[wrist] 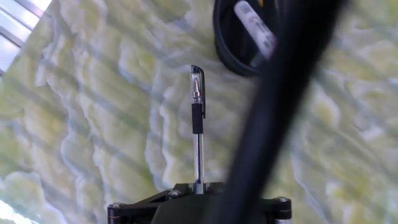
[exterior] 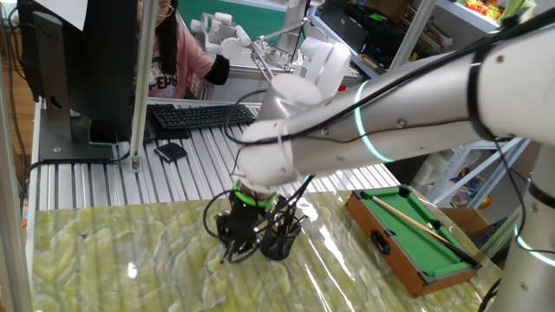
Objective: Put the pen into the pen holder
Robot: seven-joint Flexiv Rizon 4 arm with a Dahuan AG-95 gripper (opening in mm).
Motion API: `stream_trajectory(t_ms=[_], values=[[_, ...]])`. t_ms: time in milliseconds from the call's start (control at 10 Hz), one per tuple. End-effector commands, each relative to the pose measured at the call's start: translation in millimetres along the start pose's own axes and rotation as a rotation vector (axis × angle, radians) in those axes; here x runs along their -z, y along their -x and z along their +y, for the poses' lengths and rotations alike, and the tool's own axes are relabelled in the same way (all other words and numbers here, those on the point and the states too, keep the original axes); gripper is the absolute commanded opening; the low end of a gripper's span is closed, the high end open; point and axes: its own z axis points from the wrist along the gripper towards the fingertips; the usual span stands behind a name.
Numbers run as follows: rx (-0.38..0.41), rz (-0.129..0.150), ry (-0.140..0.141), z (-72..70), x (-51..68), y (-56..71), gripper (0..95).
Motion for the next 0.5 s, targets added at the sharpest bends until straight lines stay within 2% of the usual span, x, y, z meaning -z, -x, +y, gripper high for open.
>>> stream_trajectory(t_ms=[100, 400, 500], values=[[-0.008, 0.021, -0.012, 1.7, 12.2, 1.8, 0.0], [-0.02, 0.058, -0.011, -3.3, 31.8, 7.5, 0.0], [-0.024, 0.059, -0.014, -3.7, 36.4, 9.4, 0.0]])
